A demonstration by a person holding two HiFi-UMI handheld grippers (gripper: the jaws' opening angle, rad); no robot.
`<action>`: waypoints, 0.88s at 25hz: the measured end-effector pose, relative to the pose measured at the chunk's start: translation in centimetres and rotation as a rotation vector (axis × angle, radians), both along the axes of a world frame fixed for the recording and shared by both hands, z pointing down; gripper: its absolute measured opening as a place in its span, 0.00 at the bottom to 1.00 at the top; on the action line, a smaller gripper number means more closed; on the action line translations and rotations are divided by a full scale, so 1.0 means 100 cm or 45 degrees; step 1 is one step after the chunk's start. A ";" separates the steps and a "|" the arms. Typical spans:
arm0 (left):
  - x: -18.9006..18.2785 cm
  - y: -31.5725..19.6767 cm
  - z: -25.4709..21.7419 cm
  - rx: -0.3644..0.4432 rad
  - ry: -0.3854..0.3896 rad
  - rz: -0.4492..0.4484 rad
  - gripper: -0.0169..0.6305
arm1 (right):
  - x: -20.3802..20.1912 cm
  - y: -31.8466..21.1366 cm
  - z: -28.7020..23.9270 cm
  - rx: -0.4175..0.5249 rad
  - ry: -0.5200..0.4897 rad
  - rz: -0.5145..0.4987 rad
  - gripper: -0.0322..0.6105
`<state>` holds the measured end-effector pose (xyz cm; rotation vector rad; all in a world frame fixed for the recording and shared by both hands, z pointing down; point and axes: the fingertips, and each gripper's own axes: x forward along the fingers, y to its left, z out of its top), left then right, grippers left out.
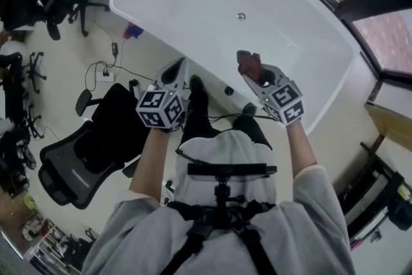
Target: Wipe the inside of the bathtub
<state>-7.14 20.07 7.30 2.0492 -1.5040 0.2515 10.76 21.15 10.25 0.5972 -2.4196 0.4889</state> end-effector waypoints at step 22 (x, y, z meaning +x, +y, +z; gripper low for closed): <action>-0.005 -0.042 0.162 -0.182 -0.092 -0.096 0.04 | -0.054 -0.041 0.207 -0.378 -0.198 -0.373 0.24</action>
